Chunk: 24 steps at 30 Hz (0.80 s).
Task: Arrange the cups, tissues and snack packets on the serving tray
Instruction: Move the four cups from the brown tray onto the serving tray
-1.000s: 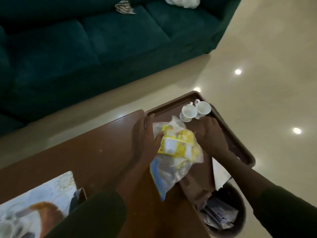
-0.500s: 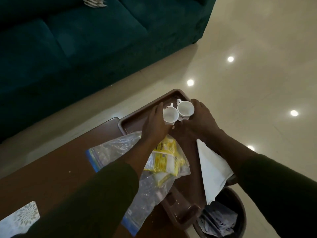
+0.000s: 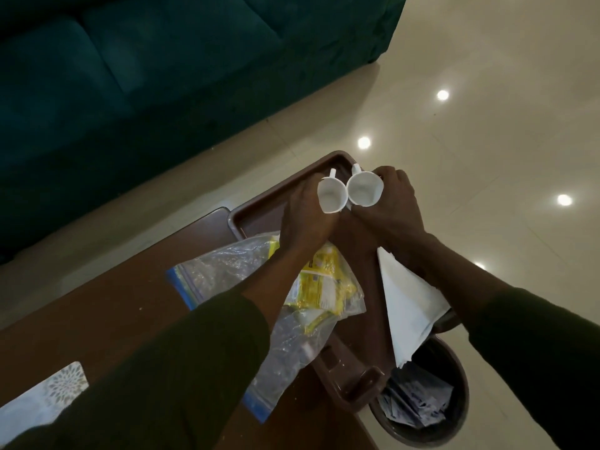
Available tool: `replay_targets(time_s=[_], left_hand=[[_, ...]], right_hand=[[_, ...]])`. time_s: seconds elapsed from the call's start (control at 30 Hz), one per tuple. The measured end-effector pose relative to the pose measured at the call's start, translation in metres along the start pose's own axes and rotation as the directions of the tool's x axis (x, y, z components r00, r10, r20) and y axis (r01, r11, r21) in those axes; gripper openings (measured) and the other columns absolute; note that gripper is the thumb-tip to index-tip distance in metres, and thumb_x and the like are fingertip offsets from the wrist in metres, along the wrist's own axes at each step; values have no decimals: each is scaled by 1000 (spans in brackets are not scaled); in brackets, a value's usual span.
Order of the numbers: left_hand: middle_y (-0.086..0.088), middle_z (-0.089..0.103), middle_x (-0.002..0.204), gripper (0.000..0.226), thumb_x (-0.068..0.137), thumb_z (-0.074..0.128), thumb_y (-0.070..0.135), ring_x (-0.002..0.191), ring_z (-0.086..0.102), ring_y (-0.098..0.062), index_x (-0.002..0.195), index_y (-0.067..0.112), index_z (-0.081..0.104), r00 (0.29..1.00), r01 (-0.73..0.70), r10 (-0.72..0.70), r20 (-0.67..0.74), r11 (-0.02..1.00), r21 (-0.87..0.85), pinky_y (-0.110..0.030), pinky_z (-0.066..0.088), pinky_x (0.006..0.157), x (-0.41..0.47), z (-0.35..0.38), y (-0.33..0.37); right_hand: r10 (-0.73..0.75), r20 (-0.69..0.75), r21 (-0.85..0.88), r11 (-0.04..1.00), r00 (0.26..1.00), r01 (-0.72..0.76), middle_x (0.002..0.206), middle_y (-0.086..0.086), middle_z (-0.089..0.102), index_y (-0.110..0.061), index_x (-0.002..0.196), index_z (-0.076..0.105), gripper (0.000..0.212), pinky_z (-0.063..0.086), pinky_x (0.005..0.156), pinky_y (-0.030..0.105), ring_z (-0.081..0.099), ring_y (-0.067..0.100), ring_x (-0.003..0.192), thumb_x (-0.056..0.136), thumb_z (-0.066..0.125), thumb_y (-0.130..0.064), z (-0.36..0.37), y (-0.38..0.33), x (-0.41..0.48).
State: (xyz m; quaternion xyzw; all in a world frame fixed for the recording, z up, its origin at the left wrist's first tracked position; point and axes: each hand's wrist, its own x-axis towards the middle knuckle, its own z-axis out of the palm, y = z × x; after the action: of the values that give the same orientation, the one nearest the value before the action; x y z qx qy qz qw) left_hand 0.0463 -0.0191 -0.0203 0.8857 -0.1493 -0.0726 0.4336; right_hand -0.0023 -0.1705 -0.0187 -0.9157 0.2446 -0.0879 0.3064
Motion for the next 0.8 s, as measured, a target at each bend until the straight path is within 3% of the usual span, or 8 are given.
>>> replay_targets(time_s=[0.2, 0.37, 0.43, 0.53, 0.63, 0.8], left_hand=[[6, 67, 111, 49, 75, 77, 37, 99, 63, -15, 119, 25, 58, 989, -24, 27, -142, 999, 28, -19, 37, 72, -19, -61, 0], [7, 64, 116, 55, 73, 76, 44, 106, 61, -18, 121, 27, 56, 949, 90, -94, -299, 996, -25, -33, 50, 80, -75, -136, -23], [10, 62, 115, 52, 74, 74, 46, 105, 60, -16, 120, 30, 55, 892, 170, -155, -425, 985, -2, -34, 52, 81, -139, -208, -80], [16, 61, 108, 43, 76, 71, 50, 100, 58, -10, 112, 35, 54, 837, 204, -209, -505, 977, -66, -35, 53, 79, -167, -230, -100], [15, 62, 109, 43, 77, 75, 46, 98, 57, -5, 113, 34, 55, 829, 195, -227, -510, 974, -117, -29, 53, 84, -174, -230, -93], [4, 65, 119, 55, 76, 78, 43, 105, 60, -12, 122, 22, 57, 807, 201, -219, -548, 975, -95, -28, 52, 93, -231, -282, -120]], right_hand=[[-199, 31, 40, 979, 979, 198, 104, 6, 57, -10, 103, 54, 55, 41, 72, 30, 51, 21, 96, 64, 76, -41, -18, -73, -8], [-305, 98, 53, 952, 947, 301, 102, 3, 57, -10, 100, 55, 52, 32, 69, 23, 51, 19, 92, 64, 77, -42, 3, -155, -46], [-427, 229, 114, 904, 875, 412, 105, 4, 57, -9, 105, 55, 56, 34, 72, 24, 50, 21, 99, 65, 81, -39, 60, -232, -106], [-477, 259, 151, 879, 840, 453, 108, 5, 57, -9, 107, 53, 62, 34, 75, 24, 48, 21, 104, 62, 84, -38, 76, -265, -129], [-486, 251, 157, 874, 837, 461, 110, 4, 56, -12, 108, 52, 61, 36, 76, 26, 48, 20, 104, 63, 82, -39, 77, -264, -130], [-561, 265, 199, 828, 784, 525, 108, 3, 58, -12, 107, 54, 58, 35, 74, 26, 50, 19, 101, 66, 81, -44, 107, -313, -191]])
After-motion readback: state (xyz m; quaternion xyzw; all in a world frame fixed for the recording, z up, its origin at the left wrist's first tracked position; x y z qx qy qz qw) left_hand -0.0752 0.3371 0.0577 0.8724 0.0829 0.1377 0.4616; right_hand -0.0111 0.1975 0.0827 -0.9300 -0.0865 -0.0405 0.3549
